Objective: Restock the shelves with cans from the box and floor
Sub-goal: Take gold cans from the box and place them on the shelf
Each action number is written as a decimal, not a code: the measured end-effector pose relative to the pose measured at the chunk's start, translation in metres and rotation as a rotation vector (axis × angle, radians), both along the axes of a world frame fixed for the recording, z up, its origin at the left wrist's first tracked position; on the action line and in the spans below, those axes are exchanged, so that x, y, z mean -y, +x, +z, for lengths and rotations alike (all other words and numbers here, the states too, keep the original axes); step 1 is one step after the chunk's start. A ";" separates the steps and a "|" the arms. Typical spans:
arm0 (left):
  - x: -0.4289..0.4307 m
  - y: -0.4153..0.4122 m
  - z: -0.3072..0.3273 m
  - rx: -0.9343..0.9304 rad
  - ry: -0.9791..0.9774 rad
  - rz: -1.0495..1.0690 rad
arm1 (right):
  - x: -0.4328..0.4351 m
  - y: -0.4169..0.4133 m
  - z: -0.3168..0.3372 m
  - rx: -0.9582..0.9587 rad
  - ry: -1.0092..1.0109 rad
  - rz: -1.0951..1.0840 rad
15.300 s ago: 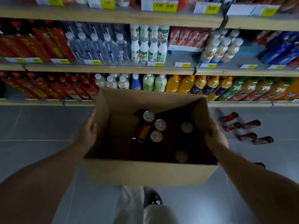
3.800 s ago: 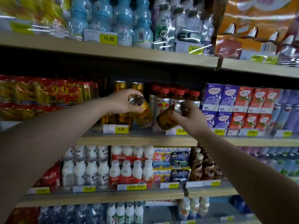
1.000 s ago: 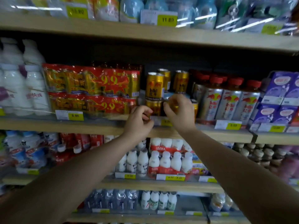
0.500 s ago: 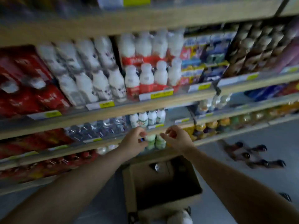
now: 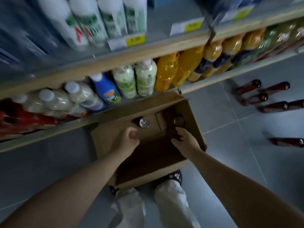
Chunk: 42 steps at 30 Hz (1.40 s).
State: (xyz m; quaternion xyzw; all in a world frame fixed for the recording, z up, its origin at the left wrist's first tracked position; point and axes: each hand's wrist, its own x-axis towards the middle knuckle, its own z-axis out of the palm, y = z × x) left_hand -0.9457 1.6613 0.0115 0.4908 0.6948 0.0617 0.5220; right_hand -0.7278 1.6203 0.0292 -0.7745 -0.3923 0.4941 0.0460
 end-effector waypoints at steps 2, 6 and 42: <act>0.000 0.016 -0.049 0.021 -0.043 0.078 | 0.003 0.013 -0.051 0.039 -0.012 0.001; -0.006 0.036 -0.151 0.056 -0.028 0.136 | 0.001 0.031 -0.138 0.194 -0.005 0.081; -0.082 -0.021 0.184 -0.006 0.209 -0.303 | -0.092 0.006 0.209 0.060 0.251 0.468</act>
